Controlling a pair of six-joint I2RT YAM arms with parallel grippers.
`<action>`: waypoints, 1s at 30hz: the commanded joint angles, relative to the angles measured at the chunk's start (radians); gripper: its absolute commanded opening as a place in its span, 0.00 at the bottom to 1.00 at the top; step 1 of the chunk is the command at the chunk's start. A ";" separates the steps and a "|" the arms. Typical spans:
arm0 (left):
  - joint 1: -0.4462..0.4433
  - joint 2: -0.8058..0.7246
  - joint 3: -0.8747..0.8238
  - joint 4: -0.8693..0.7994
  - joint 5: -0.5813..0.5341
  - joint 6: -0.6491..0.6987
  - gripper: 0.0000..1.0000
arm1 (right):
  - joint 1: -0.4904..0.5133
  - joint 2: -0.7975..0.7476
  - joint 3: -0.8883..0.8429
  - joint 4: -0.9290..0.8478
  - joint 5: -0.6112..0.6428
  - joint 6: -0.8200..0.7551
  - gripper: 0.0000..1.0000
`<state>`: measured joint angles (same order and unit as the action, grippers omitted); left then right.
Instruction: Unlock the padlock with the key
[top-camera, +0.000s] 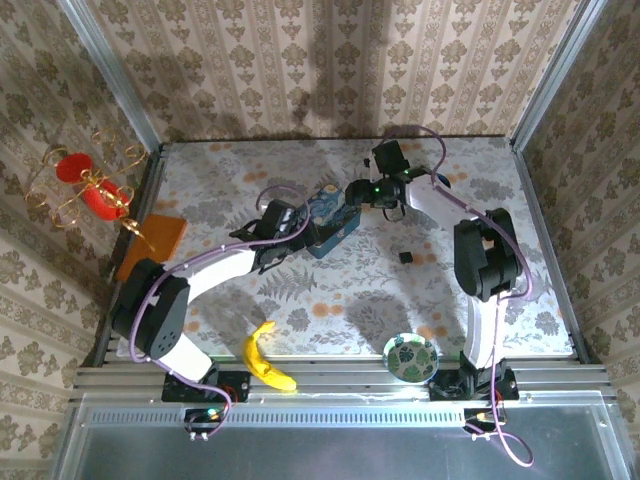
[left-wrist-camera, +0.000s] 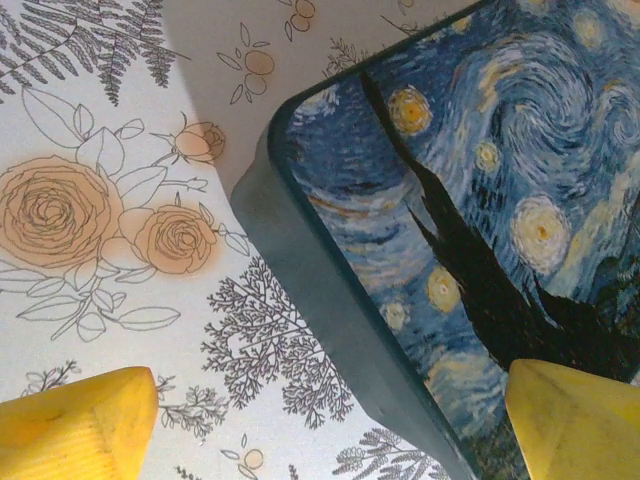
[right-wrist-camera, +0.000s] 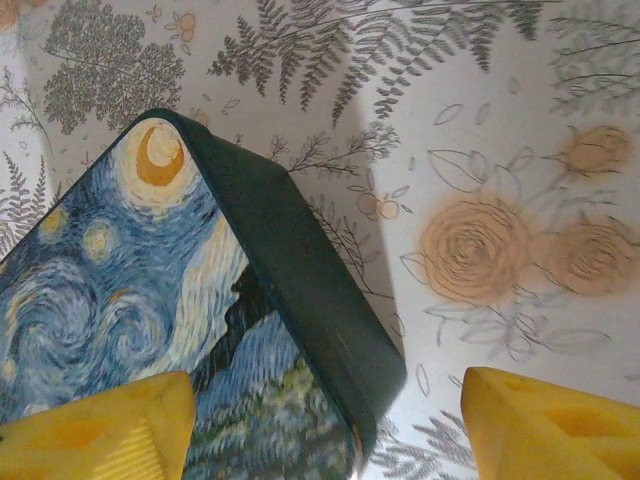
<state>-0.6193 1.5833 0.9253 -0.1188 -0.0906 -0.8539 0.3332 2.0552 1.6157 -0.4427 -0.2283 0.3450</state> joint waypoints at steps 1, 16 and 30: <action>0.021 0.029 0.032 0.034 0.028 -0.010 0.88 | -0.003 0.045 0.056 0.015 -0.079 0.016 0.68; 0.064 0.173 0.133 0.072 0.114 0.055 0.62 | 0.042 -0.081 -0.196 0.130 -0.080 0.086 0.31; 0.040 0.202 0.120 0.129 0.187 0.031 0.58 | 0.078 -0.368 -0.536 0.184 0.067 0.206 0.33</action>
<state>-0.5690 1.7878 1.0760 0.0212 0.0750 -0.8116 0.4084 1.7168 1.1076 -0.2558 -0.2089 0.5220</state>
